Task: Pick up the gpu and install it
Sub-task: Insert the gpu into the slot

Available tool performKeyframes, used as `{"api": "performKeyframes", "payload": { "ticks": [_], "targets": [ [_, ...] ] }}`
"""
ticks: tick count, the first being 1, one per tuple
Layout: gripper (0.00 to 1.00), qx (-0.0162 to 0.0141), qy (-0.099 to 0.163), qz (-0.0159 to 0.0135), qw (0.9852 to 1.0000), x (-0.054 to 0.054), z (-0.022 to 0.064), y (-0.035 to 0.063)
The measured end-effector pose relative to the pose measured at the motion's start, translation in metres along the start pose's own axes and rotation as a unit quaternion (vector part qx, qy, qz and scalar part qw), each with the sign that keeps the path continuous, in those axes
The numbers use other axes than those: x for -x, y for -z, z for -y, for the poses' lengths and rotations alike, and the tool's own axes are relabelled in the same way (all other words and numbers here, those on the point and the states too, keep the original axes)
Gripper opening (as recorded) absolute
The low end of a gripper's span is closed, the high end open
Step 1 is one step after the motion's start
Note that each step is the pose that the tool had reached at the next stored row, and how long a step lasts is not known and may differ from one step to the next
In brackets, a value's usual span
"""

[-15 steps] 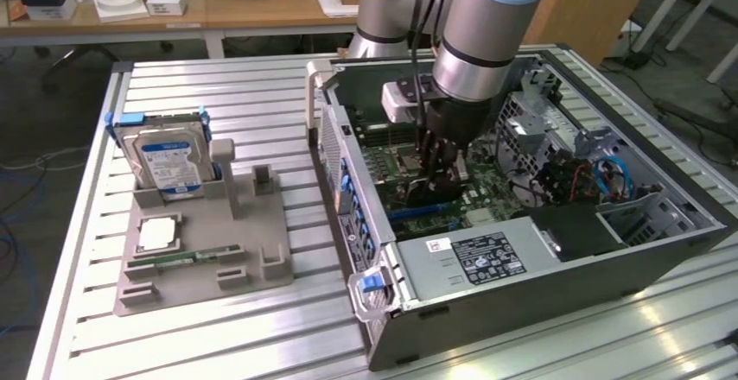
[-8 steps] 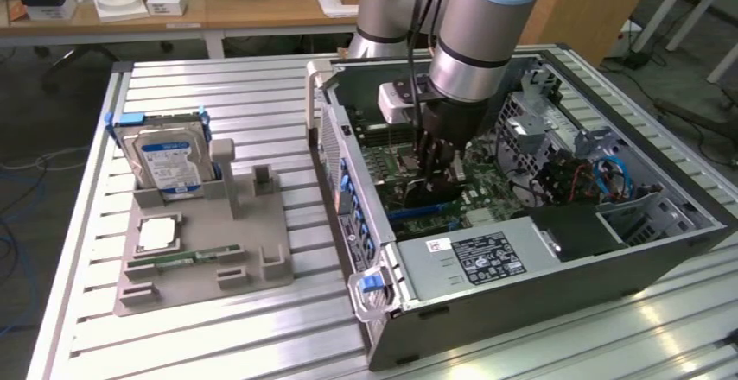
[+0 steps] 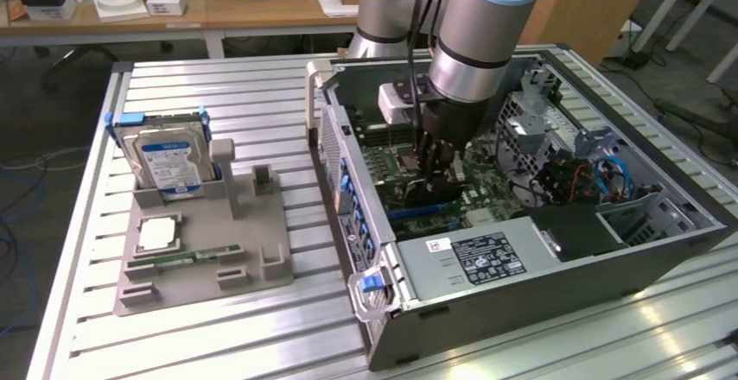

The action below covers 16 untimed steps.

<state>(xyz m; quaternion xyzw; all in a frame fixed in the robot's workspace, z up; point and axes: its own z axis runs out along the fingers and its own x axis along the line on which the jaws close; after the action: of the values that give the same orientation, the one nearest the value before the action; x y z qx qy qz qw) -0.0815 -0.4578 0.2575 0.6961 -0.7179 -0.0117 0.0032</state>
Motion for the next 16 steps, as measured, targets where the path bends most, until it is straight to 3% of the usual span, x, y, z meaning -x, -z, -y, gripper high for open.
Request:
{"api": "performKeyframes", "payload": {
  "ticks": [16],
  "targets": [
    [0.26,0.0000,0.000,0.0001,1.0000,0.0001,0.0026,0.0000]
  ]
}}
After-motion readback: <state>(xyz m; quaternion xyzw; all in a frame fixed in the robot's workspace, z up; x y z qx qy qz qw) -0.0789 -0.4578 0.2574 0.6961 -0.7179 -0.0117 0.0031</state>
